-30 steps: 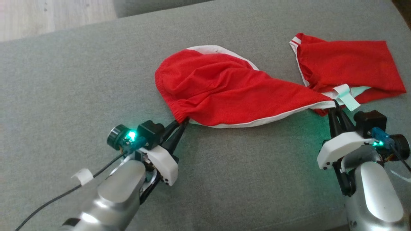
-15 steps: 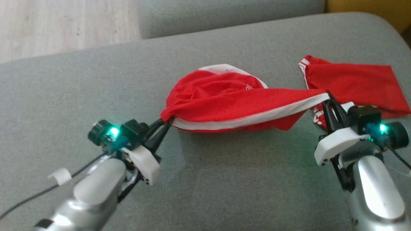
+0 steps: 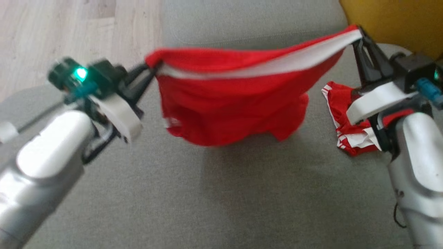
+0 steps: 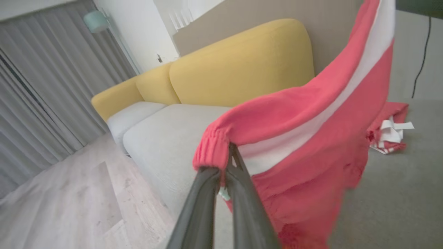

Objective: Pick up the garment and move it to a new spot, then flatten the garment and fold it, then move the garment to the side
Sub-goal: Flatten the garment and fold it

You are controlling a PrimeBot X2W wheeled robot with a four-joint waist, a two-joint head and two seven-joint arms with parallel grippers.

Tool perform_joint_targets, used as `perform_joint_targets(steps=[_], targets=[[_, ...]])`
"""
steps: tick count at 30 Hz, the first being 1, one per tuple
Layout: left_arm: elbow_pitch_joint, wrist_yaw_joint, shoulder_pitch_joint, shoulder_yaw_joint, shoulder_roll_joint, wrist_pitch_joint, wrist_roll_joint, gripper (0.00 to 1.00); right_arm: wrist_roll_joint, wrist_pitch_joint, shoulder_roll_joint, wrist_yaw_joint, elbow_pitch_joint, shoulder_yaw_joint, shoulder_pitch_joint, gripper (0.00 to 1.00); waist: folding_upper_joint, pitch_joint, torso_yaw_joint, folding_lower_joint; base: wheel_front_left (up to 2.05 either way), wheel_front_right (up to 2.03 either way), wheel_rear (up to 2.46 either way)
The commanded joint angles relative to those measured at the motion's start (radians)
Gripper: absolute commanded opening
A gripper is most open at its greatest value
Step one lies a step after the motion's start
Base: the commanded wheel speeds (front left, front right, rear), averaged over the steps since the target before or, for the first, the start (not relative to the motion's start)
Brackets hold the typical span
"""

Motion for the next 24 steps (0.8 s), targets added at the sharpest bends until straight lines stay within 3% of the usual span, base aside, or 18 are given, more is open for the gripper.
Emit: perform_joint_targets(steps=[1, 9, 19, 22, 24], targets=[[-0.034, 0.009, -0.083, 0.065, 0.053, 0.011, -0.008, 0.00, 0.011, 0.002, -0.013, 0.007, -0.045, 0.023, -0.052, 0.00, 0.0000, -0.013, 0.002, 0.0001, 0.00, 0.00, 0.00], [-0.172, 0.049, -0.024, 0.097, 0.124, 0.105, -0.093, 0.00, 0.057, 0.068, -0.048, 0.007, -0.145, 0.053, -0.005, 0.00, 0.0000, -0.058, 0.004, 0.0001, 0.00, 0.00, 0.00], [-0.546, 0.225, 0.149, 0.189, 0.275, 0.195, -0.234, 0.00, 0.072, 0.222, -0.073, 0.007, -0.405, -0.014, 0.143, 0.00, 0.0000, -0.055, 0.010, 0.0001, 0.00, 0.00, 0.00], [-0.598, 0.251, 0.152, 0.204, 0.300, 0.213, -0.240, 0.00, 0.069, 0.263, -0.080, 0.007, -0.444, -0.017, 0.145, 0.00, 0.0000, -0.027, 0.010, 0.0001, 0.00, 0.00, 0.00], [-0.596, 0.246, 0.134, 0.200, 0.296, 0.235, -0.242, 0.00, 0.075, 0.280, -0.083, 0.007, -0.439, -0.011, 0.123, 0.00, 0.0000, -0.005, 0.009, 0.0001, 0.00, 0.00, 0.00]])
